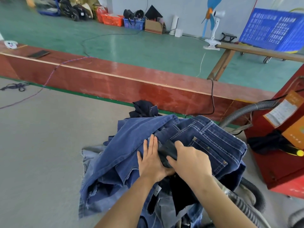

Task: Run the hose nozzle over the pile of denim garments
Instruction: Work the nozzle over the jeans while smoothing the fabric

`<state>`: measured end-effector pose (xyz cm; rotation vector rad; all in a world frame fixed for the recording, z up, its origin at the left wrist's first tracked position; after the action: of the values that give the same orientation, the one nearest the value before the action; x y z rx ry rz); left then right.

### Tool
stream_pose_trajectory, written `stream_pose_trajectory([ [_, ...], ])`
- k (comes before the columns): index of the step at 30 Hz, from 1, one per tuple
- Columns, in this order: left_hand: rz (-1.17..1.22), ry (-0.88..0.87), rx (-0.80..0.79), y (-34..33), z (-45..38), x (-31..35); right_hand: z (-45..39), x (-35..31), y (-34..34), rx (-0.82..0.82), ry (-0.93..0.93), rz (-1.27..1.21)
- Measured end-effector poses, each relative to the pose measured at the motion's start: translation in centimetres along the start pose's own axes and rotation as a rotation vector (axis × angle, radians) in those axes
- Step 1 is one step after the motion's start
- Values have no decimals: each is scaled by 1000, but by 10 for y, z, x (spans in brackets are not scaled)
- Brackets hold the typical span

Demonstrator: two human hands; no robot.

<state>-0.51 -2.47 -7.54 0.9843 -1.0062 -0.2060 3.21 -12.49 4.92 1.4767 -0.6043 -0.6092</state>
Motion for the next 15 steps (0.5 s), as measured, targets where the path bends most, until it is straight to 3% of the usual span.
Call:
stream_pose_trajectory([
  [6, 40, -2, -13, 9, -2, 3, -15, 26, 28, 173, -132, -337],
  [9, 155, 16, 228, 47, -12, 10, -13, 61, 52, 310, -236, -439],
  [11, -21, -54, 375, 68, -26, 24, -8, 83, 60, 360, -311, -475],
  [12, -101, -108, 332, 69, -36, 34, -5, 92, 63, 372, -343, -474],
  [15, -132, -109, -18, 52, -61, 56, 1, 108, 70, 406, -401, -481],
])
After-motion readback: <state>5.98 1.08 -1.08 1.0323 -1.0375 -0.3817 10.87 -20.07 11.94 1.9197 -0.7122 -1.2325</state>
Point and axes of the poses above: each hand's wrist, its own z-axis away from the middle knuckle, its own y-axis out of the back of the hand, x = y × z, the point moved 6 cm from there along -z, towards the middle knuckle, and after that the axes turned 3 degrees about y, right-handed, at the moved point
